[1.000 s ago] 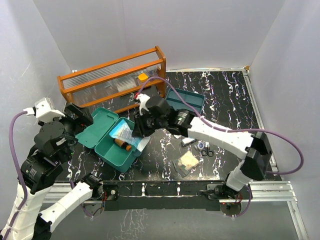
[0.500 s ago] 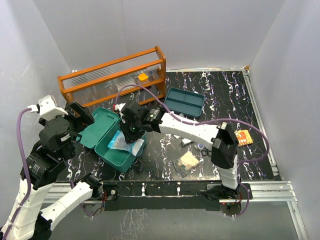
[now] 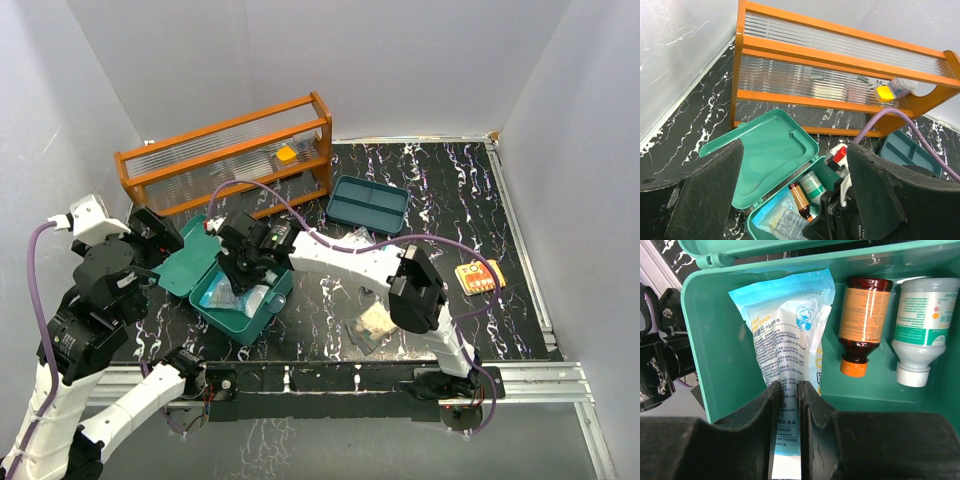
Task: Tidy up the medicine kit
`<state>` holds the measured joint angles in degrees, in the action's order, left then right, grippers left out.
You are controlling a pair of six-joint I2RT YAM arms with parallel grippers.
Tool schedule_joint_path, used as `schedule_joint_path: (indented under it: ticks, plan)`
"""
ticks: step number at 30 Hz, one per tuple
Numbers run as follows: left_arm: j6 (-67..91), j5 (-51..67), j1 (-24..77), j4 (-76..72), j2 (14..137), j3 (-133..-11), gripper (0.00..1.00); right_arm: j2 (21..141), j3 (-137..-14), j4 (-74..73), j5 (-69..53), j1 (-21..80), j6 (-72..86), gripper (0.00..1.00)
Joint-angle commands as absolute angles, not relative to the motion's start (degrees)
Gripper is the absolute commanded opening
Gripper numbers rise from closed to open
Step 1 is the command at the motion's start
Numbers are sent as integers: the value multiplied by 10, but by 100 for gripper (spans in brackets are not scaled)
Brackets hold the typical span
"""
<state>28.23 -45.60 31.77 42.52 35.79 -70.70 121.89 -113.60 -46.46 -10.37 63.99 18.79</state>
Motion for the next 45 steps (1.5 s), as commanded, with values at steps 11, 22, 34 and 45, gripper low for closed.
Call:
schedule_joint_path:
  ticks: [11, 22, 34, 45]
  plan:
    - [290, -455, 317, 419, 371, -698, 83, 1196, -1054, -333, -55, 656, 292, 19]
    - [298, -452, 317, 422, 369, -695, 83, 1199, -989, -254, -29, 657, 293, 21]
    - [300, -458, 317, 425, 379, -705, 83, 1196, -1011, -257, 3, 657, 277, 45]
    - [295, -445, 317, 413, 392, -716, 83, 1135, -1014, -289, 8, 657, 248, 48]
